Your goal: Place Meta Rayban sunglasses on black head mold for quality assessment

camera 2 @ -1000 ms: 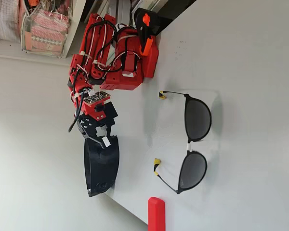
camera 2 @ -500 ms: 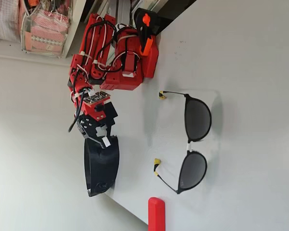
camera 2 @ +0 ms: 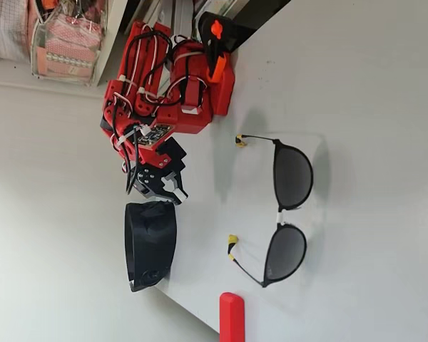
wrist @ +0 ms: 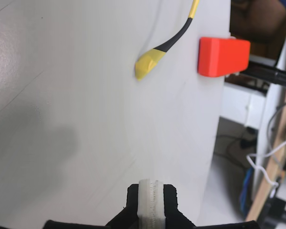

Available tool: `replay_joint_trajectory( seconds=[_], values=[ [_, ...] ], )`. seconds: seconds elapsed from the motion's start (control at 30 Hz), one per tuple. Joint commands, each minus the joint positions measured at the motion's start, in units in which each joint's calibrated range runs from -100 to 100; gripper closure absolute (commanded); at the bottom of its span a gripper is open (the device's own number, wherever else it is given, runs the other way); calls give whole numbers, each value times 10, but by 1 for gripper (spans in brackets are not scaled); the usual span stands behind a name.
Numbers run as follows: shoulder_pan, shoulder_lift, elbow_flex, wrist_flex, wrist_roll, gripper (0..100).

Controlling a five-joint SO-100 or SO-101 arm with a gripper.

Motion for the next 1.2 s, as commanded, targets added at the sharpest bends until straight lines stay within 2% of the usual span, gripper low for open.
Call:
replay_joint_trajectory(
  seconds=[0.0,0.17,0.3,0.43,0.5,0.6,0.7,1.17],
  values=[
    [-6,-2,-60,39,-1,76],
    [-38,89,-170,53,-5,74],
    [-33,323,-363,61,-7,74],
    [-33,596,-641,202,-17,74],
    [-42,704,-768,283,-49,74],
    [-74,818,-937,396,-136,75],
    [-127,881,-1073,471,-250,74],
    [-423,1009,-1198,458,-809,74]
  ],
)
